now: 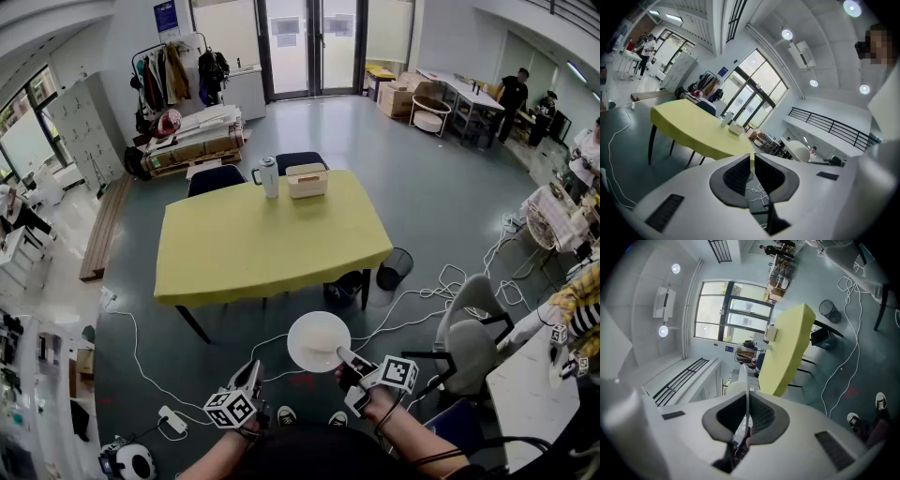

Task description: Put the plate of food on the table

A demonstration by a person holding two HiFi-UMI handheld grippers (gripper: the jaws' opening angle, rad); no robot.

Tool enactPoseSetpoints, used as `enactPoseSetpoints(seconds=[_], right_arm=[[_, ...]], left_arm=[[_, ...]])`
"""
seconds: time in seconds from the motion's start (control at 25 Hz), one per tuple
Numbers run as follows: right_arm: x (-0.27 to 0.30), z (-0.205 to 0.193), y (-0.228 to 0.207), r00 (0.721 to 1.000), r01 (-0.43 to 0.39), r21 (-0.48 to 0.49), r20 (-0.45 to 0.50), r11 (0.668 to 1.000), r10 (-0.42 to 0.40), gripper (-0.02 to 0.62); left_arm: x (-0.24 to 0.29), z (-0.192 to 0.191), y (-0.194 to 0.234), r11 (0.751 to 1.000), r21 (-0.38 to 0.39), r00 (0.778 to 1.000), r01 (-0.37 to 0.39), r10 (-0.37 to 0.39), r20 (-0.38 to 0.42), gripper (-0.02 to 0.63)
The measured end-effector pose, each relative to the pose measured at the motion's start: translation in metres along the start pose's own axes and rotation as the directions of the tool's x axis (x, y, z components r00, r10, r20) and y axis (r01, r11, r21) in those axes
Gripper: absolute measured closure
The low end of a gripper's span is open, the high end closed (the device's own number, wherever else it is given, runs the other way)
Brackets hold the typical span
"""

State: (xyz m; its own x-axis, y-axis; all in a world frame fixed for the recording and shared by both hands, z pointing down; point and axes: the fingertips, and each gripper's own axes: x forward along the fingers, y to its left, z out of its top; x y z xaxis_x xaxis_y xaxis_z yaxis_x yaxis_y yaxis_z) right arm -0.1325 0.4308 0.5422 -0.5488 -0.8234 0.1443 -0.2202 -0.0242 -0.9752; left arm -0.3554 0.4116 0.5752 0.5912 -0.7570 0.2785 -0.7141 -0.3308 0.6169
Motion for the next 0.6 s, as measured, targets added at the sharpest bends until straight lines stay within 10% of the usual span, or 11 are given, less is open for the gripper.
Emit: enactPoseSetpoints(seconds=[0.6], right_arm=[[0.015, 0.002, 0.000, 1.000, 0.005, -0.022, 0.013, 1.000, -0.005, 0.574]], left_arm=[[0.015, 0.012, 0.013, 1.000, 0.000, 0.999, 0.025, -0.025, -0.027, 0.571]])
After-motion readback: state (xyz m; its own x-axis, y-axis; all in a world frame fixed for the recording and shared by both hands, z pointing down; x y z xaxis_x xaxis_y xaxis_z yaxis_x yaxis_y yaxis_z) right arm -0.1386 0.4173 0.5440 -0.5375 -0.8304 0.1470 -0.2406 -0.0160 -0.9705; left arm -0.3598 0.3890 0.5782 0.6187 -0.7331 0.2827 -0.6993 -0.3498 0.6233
